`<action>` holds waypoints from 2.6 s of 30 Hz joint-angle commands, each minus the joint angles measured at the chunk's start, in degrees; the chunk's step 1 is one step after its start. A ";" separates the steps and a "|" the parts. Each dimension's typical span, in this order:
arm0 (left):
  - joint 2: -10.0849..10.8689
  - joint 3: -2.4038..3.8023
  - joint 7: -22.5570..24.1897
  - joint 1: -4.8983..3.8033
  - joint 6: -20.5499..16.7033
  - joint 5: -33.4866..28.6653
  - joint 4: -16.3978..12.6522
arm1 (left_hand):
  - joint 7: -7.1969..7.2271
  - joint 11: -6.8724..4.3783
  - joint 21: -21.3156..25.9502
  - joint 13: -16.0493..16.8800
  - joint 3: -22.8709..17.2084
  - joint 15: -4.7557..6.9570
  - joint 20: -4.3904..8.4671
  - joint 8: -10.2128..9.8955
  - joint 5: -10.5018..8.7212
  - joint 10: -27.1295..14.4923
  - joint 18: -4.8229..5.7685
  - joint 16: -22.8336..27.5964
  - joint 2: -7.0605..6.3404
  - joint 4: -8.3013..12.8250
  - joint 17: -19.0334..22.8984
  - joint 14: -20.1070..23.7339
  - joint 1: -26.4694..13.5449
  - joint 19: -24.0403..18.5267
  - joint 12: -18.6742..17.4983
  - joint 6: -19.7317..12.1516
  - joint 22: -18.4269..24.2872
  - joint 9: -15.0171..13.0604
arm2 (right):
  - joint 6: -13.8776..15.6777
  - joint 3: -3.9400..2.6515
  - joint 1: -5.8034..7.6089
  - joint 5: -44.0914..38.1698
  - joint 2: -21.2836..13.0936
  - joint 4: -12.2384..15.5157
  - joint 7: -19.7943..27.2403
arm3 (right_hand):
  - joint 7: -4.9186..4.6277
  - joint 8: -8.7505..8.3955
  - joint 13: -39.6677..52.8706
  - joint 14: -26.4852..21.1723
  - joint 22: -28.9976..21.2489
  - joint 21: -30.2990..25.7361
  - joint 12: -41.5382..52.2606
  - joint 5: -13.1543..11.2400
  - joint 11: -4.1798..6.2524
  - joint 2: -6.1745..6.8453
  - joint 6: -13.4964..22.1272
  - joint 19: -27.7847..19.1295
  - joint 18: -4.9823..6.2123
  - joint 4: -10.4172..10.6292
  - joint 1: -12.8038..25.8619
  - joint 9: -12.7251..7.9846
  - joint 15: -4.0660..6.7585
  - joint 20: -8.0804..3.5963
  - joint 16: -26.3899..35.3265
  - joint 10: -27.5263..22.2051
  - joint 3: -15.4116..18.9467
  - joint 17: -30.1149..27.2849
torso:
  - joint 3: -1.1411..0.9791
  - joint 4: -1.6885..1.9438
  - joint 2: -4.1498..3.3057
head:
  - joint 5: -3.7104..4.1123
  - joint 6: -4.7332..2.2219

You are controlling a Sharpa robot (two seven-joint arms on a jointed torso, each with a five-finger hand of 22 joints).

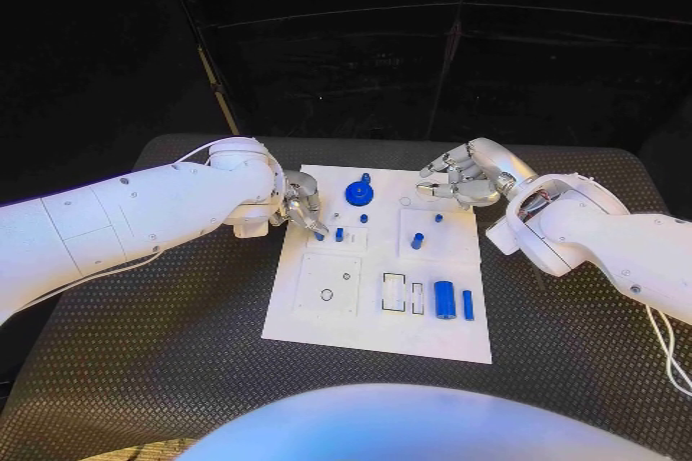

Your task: Assemble the parts on the task board

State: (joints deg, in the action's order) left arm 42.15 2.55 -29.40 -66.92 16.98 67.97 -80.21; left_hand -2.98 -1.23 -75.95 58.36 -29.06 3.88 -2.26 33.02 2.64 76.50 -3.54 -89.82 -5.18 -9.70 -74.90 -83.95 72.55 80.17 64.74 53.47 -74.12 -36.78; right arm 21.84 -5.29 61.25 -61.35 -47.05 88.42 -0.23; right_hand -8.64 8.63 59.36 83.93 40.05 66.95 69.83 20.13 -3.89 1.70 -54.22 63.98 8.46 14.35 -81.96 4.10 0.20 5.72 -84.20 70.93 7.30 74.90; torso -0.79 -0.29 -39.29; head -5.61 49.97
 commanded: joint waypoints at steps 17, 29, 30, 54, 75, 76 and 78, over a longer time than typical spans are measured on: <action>-1.38 -0.11 -0.12 0.16 1.53 -0.16 1.74 | 0.69 -0.43 0.14 0.17 -7.23 0.53 0.20 0.63 0.17 0.84 -0.66 -0.18 -0.96 6.53 -15.10 -6.05 -1.49 0.39 0.28 1.02 -0.25 -0.17 | -0.17 -0.04 0.09 -0.13 0.00 0.17 0.32 | 0.01 0.38 0.05 3.28 -0.09 -0.33 -0.08 0.19 0.19 -0.55 0.10 -0.22 0.39 0.01 -0.14 -0.05 0.34 0.02 0.33 -0.09 0.27 1.98 | 0.00 -0.03 0.01 | 0.18 0.03; -2.27 -0.19 -0.33 0.16 3.27 -0.14 2.66 | 1.17 -0.74 -0.04 0.21 -4.68 0.80 0.44 0.99 0.13 1.14 -0.60 -0.18 -2.39 5.13 -15.10 -6.05 -4.59 0.59 0.37 2.03 -0.60 -0.18 | -0.13 -0.04 0.09 -0.13 -0.16 0.28 0.28 | 0.01 0.40 -0.08 3.26 -0.14 -0.36 -0.16 0.23 0.19 -0.56 0.11 -0.23 0.40 0.00 -0.22 -0.06 0.34 0.01 0.38 -0.17 0.31 1.88 | 0.00 0.04 0.03 | 0.37 0.03; -2.28 -0.20 -0.35 0.16 3.45 -0.14 2.71 | 1.25 -0.80 -0.09 0.28 -4.07 0.85 0.49 1.03 0.13 1.20 -0.58 -0.18 -2.63 4.86 -15.10 -6.05 -5.10 0.65 0.44 2.23 -0.68 -0.16 | -0.12 -0.04 0.09 -0.13 -0.17 0.29 0.27 | 0.01 0.40 -0.08 3.26 -0.14 -0.36 -0.16 0.23 0.19 -0.56 0.11 -0.23 0.40 0.00 -0.22 -0.06 0.34 0.01 0.38 -0.17 0.31 1.88 | -0.01 0.03 0.03 | 0.39 0.03; -1.59 -0.17 -0.01 0.23 -5.34 -0.53 2.83 | 1.15 -0.78 0.37 -0.80 10.53 1.01 0.74 1.23 0.15 0.67 -0.60 -0.18 -3.65 -4.57 -15.10 -6.05 -15.38 0.71 -0.25 2.84 -0.70 0.04 | 0.20 -0.04 0.09 -0.13 -0.27 0.29 0.37 | -0.03 0.35 -0.27 3.22 -0.47 -0.55 -0.29 0.22 0.16 -0.52 0.26 -0.38 0.45 0.12 -0.10 -0.09 0.33 0.01 0.49 -0.32 0.47 1.69 | 0.05 0.02 0.02 | 0.47 -0.35; 0.75 0.45 5.37 0.24 -13.74 -6.36 -0.07 | -2.11 2.05 16.91 -18.26 17.56 -1.09 -0.74 -3.25 0.36 -13.20 -4.24 8.31 -0.12 -6.05 -3.95 -1.68 -10.03 -9.87 -16.05 -4.94 14.35 3.09 | 0.29 -0.03 0.08 -0.13 -0.22 0.12 0.48 | -0.03 0.34 -0.27 3.22 -0.55 -0.59 -0.30 0.22 0.15 -0.52 0.29 -0.41 0.46 0.15 -0.07 -0.10 0.33 0.01 0.51 -0.33 0.50 1.68 | 0.05 0.08 0.01 | 1.09 -1.01; 0.64 0.46 7.77 0.24 -14.64 -7.02 0.00 | -3.09 3.00 24.67 -19.38 17.44 -1.83 -1.41 -4.23 0.53 -16.38 -5.49 14.08 -0.05 -5.46 2.68 1.87 -7.81 -15.22 -18.17 -6.51 21.05 3.89 | 0.29 -0.03 0.08 -0.13 -0.20 0.09 0.48 | -0.03 0.34 -0.27 3.22 -0.55 -0.59 -0.30 0.22 0.15 -0.52 0.29 -0.41 0.46 0.15 -0.07 -0.10 0.33 0.01 0.51 -0.33 0.50 1.68 | 0.01 0.11 0.02 | 1.17 -1.03; 0.34 0.45 12.71 0.24 -16.65 -7.73 0.23 | -4.85 5.11 32.72 -22.79 16.77 -3.57 -2.73 -6.95 0.42 -22.48 -5.92 31.09 -1.06 -3.10 20.09 13.66 -1.69 -21.27 -23.65 -8.94 26.65 6.31 | 0.30 -0.03 0.08 -0.13 -0.16 0.06 0.49 | -0.03 0.34 -0.27 3.22 -0.55 -0.59 -0.30 0.22 0.15 -0.52 0.29 -0.41 0.46 0.15 -0.07 -0.10 0.33 0.01 0.51 -0.33 0.50 1.68 | 0.00 0.08 0.04 | 1.20 -1.06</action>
State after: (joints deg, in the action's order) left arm 42.72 2.94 -25.15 -66.61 5.12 63.31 -79.94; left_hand -7.60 3.57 -44.35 35.88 -12.30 0.45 -4.85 26.30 3.16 54.86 -8.93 -60.43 -6.11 -13.09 -56.37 -71.13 70.26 59.73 41.59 45.05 -48.40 -30.61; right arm 21.89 -5.29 61.25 -61.36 -47.26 88.40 -0.20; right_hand -8.64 8.63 59.16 83.93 39.56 66.71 69.83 20.13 -3.89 1.71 -54.22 63.98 8.46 14.54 -81.95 4.10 0.20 5.72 -83.97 70.93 7.49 74.91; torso -0.74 -0.26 -39.28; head -4.48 48.96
